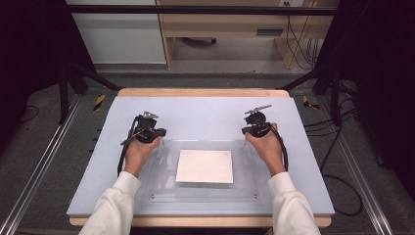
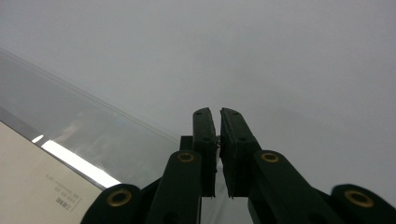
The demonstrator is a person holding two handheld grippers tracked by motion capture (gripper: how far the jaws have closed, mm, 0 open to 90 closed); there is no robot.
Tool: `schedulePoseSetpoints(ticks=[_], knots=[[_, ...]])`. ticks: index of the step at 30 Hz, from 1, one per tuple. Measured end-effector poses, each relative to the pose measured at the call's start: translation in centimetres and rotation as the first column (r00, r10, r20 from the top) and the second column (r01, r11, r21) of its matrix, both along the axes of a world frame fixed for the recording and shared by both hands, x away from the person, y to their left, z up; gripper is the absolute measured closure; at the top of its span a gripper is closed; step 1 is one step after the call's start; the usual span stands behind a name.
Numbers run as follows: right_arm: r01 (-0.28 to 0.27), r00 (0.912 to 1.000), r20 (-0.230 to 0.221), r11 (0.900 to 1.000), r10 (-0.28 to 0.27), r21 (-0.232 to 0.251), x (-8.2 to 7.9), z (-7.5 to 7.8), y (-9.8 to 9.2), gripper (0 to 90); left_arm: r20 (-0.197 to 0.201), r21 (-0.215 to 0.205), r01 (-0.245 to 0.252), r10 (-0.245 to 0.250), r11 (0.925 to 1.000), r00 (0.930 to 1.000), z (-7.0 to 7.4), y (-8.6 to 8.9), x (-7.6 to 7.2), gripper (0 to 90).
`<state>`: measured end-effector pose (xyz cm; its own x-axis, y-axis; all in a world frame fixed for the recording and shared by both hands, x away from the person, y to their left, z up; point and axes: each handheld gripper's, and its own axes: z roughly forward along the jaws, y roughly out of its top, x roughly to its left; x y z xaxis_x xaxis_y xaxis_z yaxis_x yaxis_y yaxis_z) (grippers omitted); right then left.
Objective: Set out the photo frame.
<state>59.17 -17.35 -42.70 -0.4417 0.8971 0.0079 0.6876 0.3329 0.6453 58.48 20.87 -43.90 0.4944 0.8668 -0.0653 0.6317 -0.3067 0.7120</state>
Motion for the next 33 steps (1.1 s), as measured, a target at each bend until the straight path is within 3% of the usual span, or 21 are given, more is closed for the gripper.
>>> schedulePoseSetpoints(ticks=[15, 17, 19, 21, 24, 28, 31, 33], knots=[[0.002, 0.9997, 0.023, 1.000, -0.002, -0.018, -0.1, 0.0, 0.2, 81.7, -0.020, 0.009, -0.002, 0.002, 1.0000, 0.9998, 0.1, 0.0, 0.2, 84.9], [0.002, 0.9994, 0.035, 1.000, -0.001, -0.025, -0.2, 0.1, 0.2, 78.0, -0.028, 0.009, -0.003, 0.003, 1.0000, 0.9996, 0.2, -0.1, 0.3, 85.0], [-0.015, 0.9982, 0.058, 1.000, 0.016, -0.017, -0.4, 0.3, 0.4, 69.5, -0.025, 0.015, -0.002, 0.003, 0.9999, 0.9997, 0.2, -0.1, 0.3, 84.9], [-0.021, 0.9956, 0.090, 0.999, 0.024, -0.040, -0.9, 0.7, 0.5, 61.5, -0.028, 0.013, -0.003, 0.003, 0.9999, 0.9996, 0.2, -0.1, 0.3, 85.0], [-0.024, 0.9865, 0.161, 0.999, 0.031, -0.044, -2.5, 1.6, 0.1, 51.5, -0.031, 0.014, -0.002, 0.002, 0.9999, 0.9995, 0.2, -0.1, 0.3, 85.0], [-0.038, 0.9672, 0.249, 0.998, 0.049, -0.048, -6.1, 2.0, -1.2, 40.4, -0.034, 0.010, -0.002, 0.002, 1.0000, 0.9994, 0.2, -0.1, 0.4, 85.0], [-0.041, 0.9583, 0.280, 0.997, 0.056, -0.060, -9.3, 1.8, -2.7, 34.4, -0.038, 0.014, 0.003, -0.002, 0.9999, 0.9993, 0.2, -0.1, 0.5, 85.0], [-0.057, 0.9588, 0.275, 0.997, 0.069, -0.052, -11.7, 1.4, -3.8, 28.6, -0.040, 0.013, 0.004, -0.003, 0.9999, 0.9992, 0.2, 0.0, 0.5, 85.0]])
